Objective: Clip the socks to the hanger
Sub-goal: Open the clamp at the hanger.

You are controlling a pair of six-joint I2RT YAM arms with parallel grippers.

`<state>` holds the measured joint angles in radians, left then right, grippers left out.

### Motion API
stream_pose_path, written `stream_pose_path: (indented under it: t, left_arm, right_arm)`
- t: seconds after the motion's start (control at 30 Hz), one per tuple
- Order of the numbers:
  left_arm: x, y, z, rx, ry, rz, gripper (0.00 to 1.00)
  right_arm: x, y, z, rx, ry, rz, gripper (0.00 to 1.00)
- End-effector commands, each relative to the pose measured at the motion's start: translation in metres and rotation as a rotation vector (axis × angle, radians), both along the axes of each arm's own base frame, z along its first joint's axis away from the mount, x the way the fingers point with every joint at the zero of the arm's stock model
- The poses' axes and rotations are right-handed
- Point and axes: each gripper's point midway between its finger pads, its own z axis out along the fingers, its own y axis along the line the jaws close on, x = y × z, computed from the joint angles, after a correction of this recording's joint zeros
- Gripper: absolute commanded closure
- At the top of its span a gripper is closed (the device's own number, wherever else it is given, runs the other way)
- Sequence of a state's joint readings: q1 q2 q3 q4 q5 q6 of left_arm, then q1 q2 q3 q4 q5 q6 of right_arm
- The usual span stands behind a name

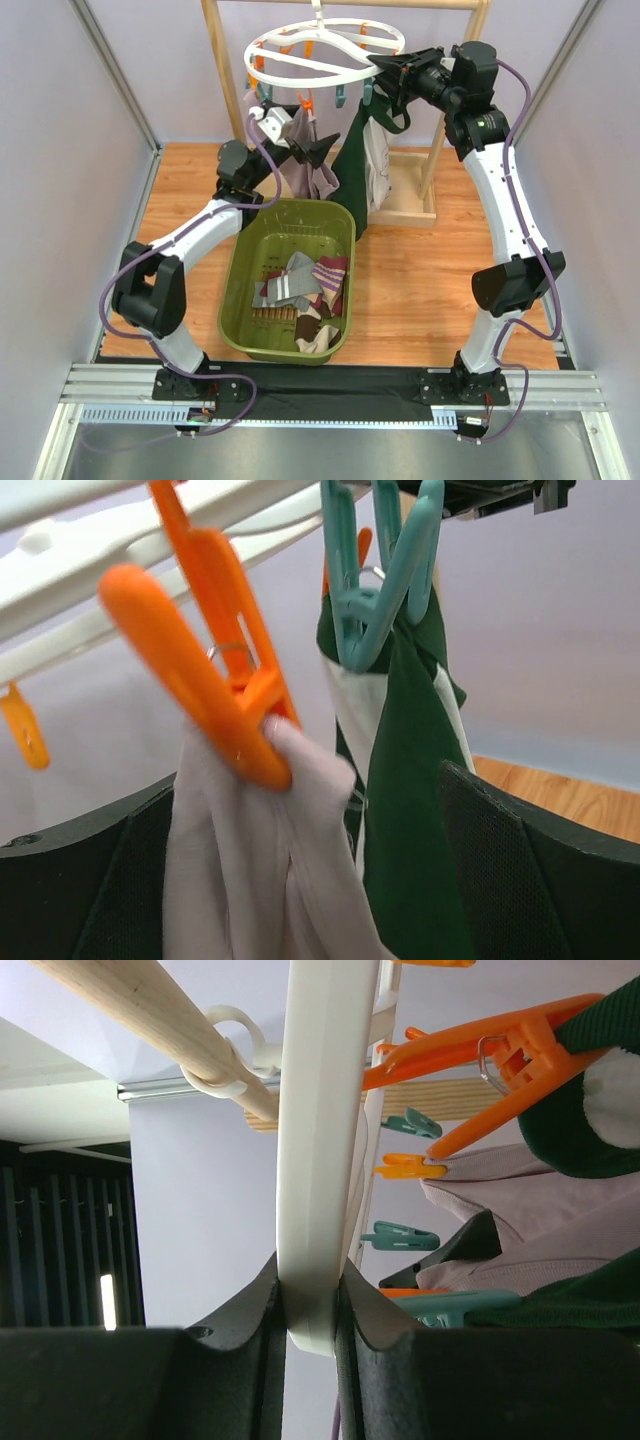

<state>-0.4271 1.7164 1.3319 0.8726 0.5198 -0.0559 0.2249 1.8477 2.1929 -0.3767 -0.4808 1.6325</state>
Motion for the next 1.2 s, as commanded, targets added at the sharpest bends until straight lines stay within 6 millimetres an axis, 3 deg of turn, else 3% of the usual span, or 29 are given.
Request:
stream_pose_path:
  t: [0.0,0.07,0.1,0.2,0.3,0.5,0.53,0.67,0.83,0.87,0.9,0.97,1.0,1.17]
  left_arm:
    - [-0.038,0.031,0.060,-0.138,-0.109,0.069,0.00]
    - [-0.045,0.040,0.055,-0.150,-0.068,0.089,0.01]
    - [-0.061,0.048,0.069,-0.169,-0.095,0.092,0.01]
    - [-0.086,0.060,0.085,-0.217,-0.136,0.083,0.01]
    - [-0.112,0.060,0.096,-0.215,-0.152,0.015,0.02]
    - [-0.155,0.032,0.090,-0.154,-0.147,-0.102,0.05]
    - [-0.147,0.027,0.080,-0.120,-0.108,-0.073,0.04]
    - [-0.138,0.009,0.078,-0.138,-0.073,-0.054,0.04]
    - [-0.101,-0.004,0.068,-0.113,-0.080,0.018,0.03]
    - [-0.096,-0.005,0.076,-0.112,-0.105,0.034,0.03]
    - [-0.085,-0.011,0.067,-0.095,-0.092,0.041,0.03]
    - [-0.078,-0.013,0.077,-0.102,-0.114,0.033,0.02]
    - [-0.067,-0.019,0.069,-0.092,-0.087,0.027,0.02]
    - [-0.038,-0.018,0.062,-0.108,-0.057,0.059,0.02]
  right_arm:
    - [-0.026,0.005,0.046,0.047,-0.144,0.057,1.00]
    - [-0.025,0.005,0.044,0.046,-0.141,0.061,1.00]
    - [-0.025,0.006,0.043,0.045,-0.140,0.063,1.00]
    - [-0.024,0.003,0.042,0.044,-0.141,0.053,1.00]
    - [-0.023,0.004,0.042,0.046,-0.141,0.052,1.00]
    - [-0.024,0.003,0.044,0.047,-0.144,0.047,1.00]
    - [-0.024,0.003,0.043,0.047,-0.142,0.047,1.00]
    - [-0.025,0.002,0.043,0.051,-0.146,0.039,1.00]
    - [-0.027,0.001,0.045,0.052,-0.152,0.034,1.00]
    - [-0.027,0.001,0.046,0.052,-0.153,0.034,1.00]
    - [-0.028,0.000,0.047,0.052,-0.155,0.032,1.00]
    - [-0.027,0.000,0.046,0.050,-0.157,0.032,1.00]
    - [-0.027,0.000,0.046,0.050,-0.157,0.032,1.00]
    - [-0.025,0.002,0.043,0.047,-0.153,0.043,1.00]
